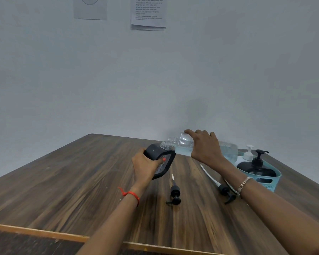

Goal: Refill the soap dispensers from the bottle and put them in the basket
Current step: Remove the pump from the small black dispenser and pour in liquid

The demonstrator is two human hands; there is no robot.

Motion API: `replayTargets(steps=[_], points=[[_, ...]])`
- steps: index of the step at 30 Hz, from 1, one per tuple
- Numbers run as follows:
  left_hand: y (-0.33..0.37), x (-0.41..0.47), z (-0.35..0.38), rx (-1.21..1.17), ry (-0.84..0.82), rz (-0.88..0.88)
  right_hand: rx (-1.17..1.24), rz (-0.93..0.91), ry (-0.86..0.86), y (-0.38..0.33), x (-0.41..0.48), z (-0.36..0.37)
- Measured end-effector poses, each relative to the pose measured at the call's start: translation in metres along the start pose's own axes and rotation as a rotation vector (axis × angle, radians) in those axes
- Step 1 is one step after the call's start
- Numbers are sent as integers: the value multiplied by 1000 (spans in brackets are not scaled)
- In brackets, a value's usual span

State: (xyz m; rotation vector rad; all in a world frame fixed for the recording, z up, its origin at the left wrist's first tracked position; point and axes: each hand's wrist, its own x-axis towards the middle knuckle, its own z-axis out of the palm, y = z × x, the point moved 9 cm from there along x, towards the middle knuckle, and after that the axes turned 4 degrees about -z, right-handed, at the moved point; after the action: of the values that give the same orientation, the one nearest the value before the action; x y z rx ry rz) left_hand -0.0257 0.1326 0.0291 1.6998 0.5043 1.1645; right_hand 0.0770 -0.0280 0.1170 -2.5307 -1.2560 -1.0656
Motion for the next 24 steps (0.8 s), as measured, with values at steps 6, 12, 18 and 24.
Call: replayTargets(steps=[6, 12, 18, 24], points=[[-2, -1, 1, 23, -6, -14, 3, -5, 1, 0, -1, -1], [-2, -2, 0, 19, -12, -27, 7, -10, 4, 0, -1, -2], [-5, -2, -1, 19, -10, -45, 11, -3, 1, -1, -2, 0], [-3, -3, -1, 23, -19, -44, 5, -10, -4, -2, 0, -1]])
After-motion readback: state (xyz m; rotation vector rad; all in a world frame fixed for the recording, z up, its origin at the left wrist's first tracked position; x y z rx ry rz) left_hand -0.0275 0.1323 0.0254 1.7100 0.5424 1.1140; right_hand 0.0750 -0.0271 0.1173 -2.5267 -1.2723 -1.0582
